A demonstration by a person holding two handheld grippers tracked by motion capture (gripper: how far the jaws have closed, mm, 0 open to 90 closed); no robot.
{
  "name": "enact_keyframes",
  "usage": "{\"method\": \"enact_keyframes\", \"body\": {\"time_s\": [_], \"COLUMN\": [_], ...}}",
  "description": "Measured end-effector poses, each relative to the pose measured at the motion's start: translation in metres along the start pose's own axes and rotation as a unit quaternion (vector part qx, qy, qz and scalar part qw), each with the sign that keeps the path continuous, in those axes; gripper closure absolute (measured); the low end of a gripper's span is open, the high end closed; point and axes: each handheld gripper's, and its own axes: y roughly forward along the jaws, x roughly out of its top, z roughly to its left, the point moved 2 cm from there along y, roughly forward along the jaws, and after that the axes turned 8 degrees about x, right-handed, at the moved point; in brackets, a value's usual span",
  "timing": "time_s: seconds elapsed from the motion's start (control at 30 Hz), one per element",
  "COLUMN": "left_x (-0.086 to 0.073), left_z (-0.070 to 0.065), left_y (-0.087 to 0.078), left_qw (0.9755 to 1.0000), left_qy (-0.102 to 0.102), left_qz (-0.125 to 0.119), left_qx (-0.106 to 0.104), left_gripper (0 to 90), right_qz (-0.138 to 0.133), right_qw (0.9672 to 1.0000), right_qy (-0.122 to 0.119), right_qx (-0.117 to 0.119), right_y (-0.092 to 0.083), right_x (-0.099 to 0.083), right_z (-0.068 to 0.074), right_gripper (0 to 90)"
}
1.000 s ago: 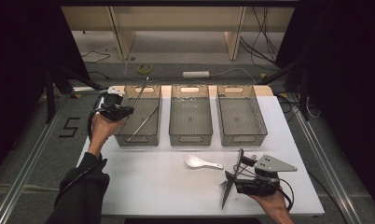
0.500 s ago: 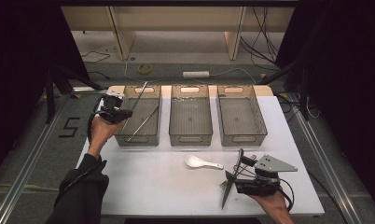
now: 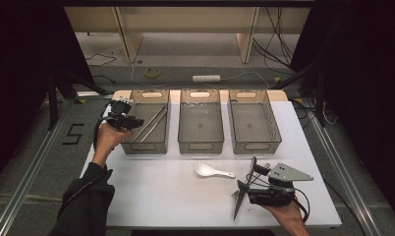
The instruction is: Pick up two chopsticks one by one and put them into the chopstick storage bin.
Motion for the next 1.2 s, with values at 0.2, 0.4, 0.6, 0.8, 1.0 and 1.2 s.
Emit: {"method": "enact_keyframes", "body": {"time_s": [0.2, 0.4, 0.6, 0.8, 1.0, 1.2], "left_x": [0.006, 0.009, 0.006, -0.002, -0.021, -0.04], "left_z": [-0.011, -0.028, -0.039, -0.052, -0.072, -0.089], "left_y": [-0.016, -0.035, -0.051, -0.059, -0.066, -0.068], "left_qw": [0.9995, 0.9976, 0.9935, 0.9879, 0.9821, 0.9796], "left_qy": [0.002, 0.009, 0.002, -0.016, -0.013, 0.009], "left_qz": [-0.019, -0.044, -0.073, -0.098, -0.131, -0.139], "left_qx": [-0.024, -0.052, -0.087, -0.119, -0.135, -0.145], "left_gripper": [34.4, 26.6, 22.5, 19.1, 18.1, 18.1], "right_qz": [0.003, 0.009, 0.02, 0.039, 0.056, 0.084], "right_qw": [1.0, 0.9999, 0.9996, 0.9988, 0.9976, 0.9947], "right_qy": [-0.001, -0.006, -0.013, -0.02, -0.028, -0.045], "right_qx": [0.0, 0.006, 0.018, 0.023, 0.028, 0.04], "right_y": [0.0, 0.002, 0.006, 0.012, 0.022, 0.037], "right_x": [0.0, 0.0, 0.001, 0.006, 0.015, 0.023], "right_z": [0.0, 0.002, 0.003, 0.0, -0.006, -0.007], "right_gripper": [21.2, 21.8, 22.8, 22.4, 22.2, 21.9]}}
